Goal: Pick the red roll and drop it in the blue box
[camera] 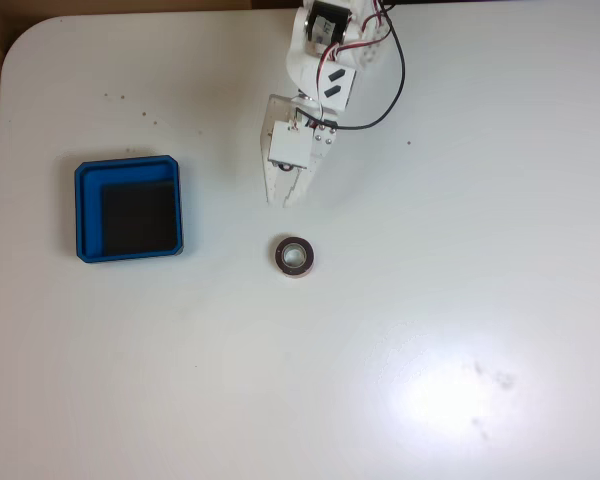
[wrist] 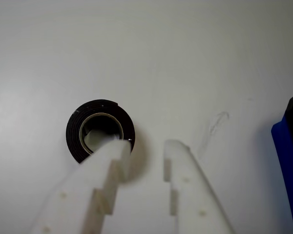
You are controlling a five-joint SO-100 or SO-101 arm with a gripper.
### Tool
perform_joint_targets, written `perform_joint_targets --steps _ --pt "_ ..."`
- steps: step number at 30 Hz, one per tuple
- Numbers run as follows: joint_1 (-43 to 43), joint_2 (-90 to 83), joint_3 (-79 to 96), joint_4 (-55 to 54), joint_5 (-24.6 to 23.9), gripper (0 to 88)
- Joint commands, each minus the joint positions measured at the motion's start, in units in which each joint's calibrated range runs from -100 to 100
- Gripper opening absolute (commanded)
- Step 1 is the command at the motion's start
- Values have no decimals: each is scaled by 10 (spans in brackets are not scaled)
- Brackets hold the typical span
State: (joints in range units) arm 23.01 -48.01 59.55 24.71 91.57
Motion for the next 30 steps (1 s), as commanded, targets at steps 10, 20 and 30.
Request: perform_joint_targets --steps 10,20,30 --pt "5 242 -241 16 -2 6" --pt "3 422 -489 288 -3 7" --pt "8 542 -578 350 -4 132"
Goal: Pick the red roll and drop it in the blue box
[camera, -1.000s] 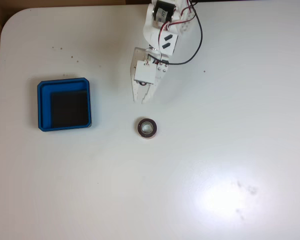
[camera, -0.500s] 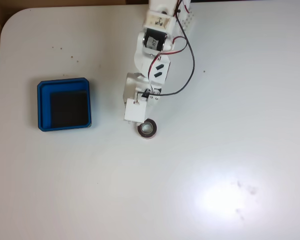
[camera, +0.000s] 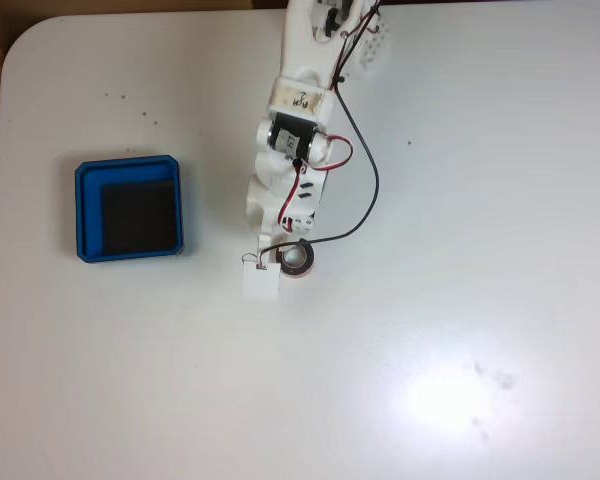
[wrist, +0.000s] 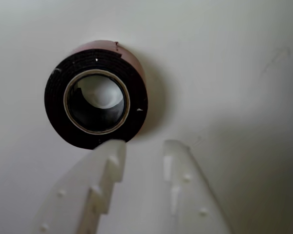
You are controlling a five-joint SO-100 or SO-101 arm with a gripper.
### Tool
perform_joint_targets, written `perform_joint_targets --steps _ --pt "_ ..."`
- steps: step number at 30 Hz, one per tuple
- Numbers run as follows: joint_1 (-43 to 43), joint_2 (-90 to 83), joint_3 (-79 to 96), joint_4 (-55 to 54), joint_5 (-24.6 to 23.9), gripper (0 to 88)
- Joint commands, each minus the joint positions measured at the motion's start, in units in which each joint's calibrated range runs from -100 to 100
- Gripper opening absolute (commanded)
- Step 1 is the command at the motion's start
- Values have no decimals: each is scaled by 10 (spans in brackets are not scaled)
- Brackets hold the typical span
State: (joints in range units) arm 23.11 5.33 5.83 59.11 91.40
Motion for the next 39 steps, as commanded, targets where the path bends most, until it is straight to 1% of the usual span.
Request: perform_joint_targets --steps 1,4,14,21,39 --pt "7 15 -40 5 -3 142" --pt "7 22 -41 4 -3 168" --pt "7 62 -43 0 -3 168" --pt "9 78 -47 -42 -3 168" --pt "9 138 -49 -42 3 168"
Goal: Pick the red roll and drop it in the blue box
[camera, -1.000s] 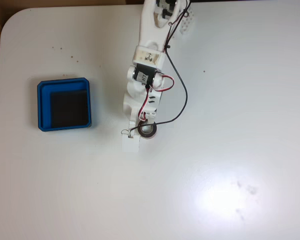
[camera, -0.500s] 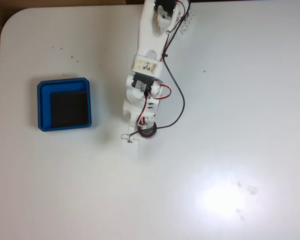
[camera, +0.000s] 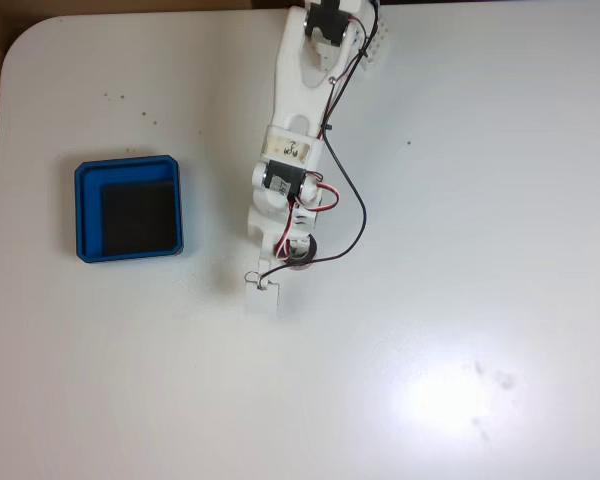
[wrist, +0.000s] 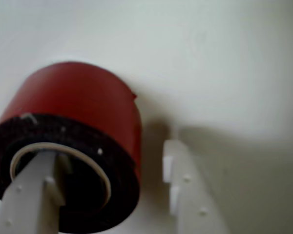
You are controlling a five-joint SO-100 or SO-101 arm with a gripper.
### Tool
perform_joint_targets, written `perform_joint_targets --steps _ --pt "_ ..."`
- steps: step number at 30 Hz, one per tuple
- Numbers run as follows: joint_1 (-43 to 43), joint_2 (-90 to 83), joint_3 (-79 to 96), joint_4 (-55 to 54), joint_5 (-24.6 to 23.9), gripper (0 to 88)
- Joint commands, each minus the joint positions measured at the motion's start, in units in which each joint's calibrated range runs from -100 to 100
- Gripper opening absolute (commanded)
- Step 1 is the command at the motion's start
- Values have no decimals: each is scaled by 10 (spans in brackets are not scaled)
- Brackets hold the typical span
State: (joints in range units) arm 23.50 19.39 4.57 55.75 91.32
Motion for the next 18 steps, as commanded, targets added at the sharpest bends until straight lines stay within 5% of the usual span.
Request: perform_joint_targets --steps 1,7,13,18 --pt "5 -2 -37 -9 4 168" --pt "6 -3 -37 -8 5 157" --pt "14 -5 -37 -8 3 7" --pt "15 -9 -37 -4 0 8"
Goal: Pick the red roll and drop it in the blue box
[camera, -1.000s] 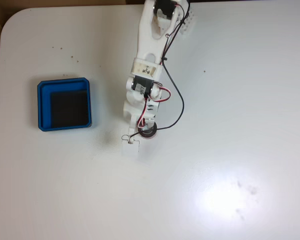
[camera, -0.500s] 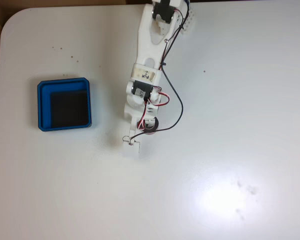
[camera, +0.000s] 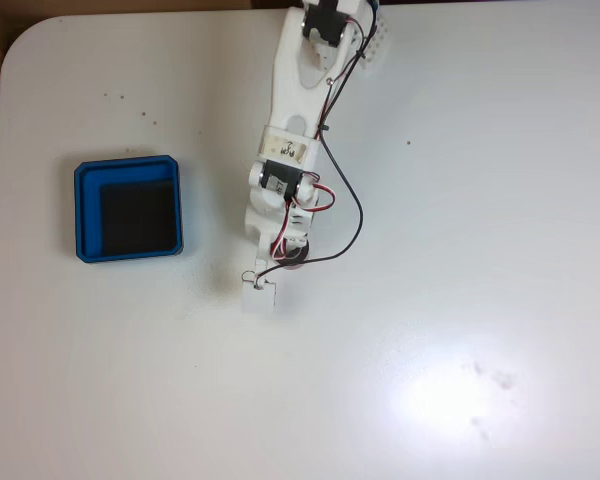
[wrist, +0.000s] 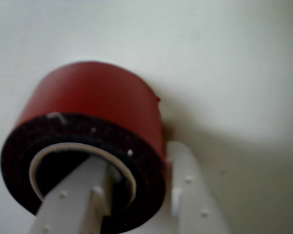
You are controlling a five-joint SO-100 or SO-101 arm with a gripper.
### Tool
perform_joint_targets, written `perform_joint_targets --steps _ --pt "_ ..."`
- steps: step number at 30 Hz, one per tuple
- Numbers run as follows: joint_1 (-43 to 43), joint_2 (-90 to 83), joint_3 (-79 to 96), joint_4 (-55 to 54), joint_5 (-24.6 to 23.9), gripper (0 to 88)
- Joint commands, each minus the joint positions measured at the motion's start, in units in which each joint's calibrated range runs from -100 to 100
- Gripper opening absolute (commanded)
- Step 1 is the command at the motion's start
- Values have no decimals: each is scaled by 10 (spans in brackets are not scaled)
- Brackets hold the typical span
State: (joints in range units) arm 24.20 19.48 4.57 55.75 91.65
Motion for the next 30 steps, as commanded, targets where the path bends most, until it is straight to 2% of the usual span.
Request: perform_joint_targets --steps 1,11,18,26,30 --pt "8 -11 -37 -2 -3 8" --pt "39 -142 -31 11 -3 8" --pt "54 -253 -37 165 -4 8" --pt "209 -245 -136 196 -5 9" --pt "246 -225 -177 195 -5 9"
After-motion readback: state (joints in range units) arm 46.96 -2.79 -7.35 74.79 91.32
